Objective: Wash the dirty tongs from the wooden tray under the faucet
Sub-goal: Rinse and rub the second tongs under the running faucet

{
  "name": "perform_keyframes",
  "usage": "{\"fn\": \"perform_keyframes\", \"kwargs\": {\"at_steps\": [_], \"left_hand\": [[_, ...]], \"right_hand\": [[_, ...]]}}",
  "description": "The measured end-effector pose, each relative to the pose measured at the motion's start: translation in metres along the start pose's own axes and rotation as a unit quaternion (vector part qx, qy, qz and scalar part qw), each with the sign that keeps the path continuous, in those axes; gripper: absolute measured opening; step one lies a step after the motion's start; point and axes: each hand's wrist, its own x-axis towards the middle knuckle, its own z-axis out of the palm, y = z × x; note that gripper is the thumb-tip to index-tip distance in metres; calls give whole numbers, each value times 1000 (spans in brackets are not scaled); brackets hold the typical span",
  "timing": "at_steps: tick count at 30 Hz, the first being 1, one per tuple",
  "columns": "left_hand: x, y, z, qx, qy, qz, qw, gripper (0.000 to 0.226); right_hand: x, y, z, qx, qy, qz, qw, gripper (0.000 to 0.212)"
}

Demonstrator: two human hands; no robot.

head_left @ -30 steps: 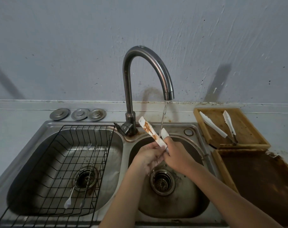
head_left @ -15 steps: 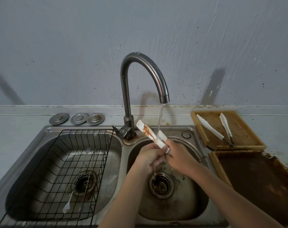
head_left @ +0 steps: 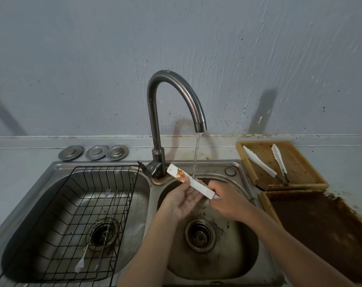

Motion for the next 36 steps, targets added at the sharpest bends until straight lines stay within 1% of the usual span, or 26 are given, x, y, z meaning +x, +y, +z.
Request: {"fn": "perform_keyframes", "kwargs": {"at_steps": [2,4,6,7,9,11,13,14,17,19,22,24,27,29,32,34,36], "left_hand": [[-1,-1,1,-16,-2,-5,1000,31],[-3,-5,1,-5,-15,-7,1000,25],[-5,-7,1,17,-33,-13,999,17],[-6,-7,0,21,-37,-16,999,17],[-6,-6,-3,6,-22,-21,1000,27],[-3,-3,-7,-6,14,-13,1000,39],[-2,-1,-10,-4,41,-6,999,42],[-3,-2,-10,5,46,-7,999,39],[-6,-7,-9,67,36,-20,997,22],[-6,-8,-10,103,43,-26,993,24],[-3,-1,-17,104,95,-12,990,36],[-1,3,-20,139,119,-5,983,41],[-4,1,-21,220,108,-16,969,38],[-3,1,-24,250,93,-26,963,32],[-1,5,-28,256,97,-20,962,29],[3,8,-29,239,122,-4,963,31],[4,9,-27,252,142,8,957,32]], "right_hand": [[-1,-1,-1,-14,0,-12,1000,28],[-3,-3,-1,-20,7,-17,1000,24],[-4,-4,-4,-35,20,-19,999,29],[-4,-3,-6,-49,27,-22,998,32],[-5,1,-10,-59,23,-22,998,33],[-6,7,-12,-57,6,-16,998,30],[-7,10,-12,-62,-2,-11,998,30],[-8,11,-13,-64,-5,-9,998,31],[-11,13,-17,-73,-24,-3,997,30],[-15,14,-22,-74,-44,3,996,30],[-20,16,-30,-79,-57,-2,995,29],[-21,16,-32,-82,-66,-5,994,27],[-22,17,-35,-96,-75,-5,993,27],[-24,21,-38,-103,-79,-6,992,27],[-27,29,-43,-93,-75,-7,993,29],[-28,31,-42,-88,-76,-12,993,29],[-29,33,-39,-88,-76,-24,993,28]]}}
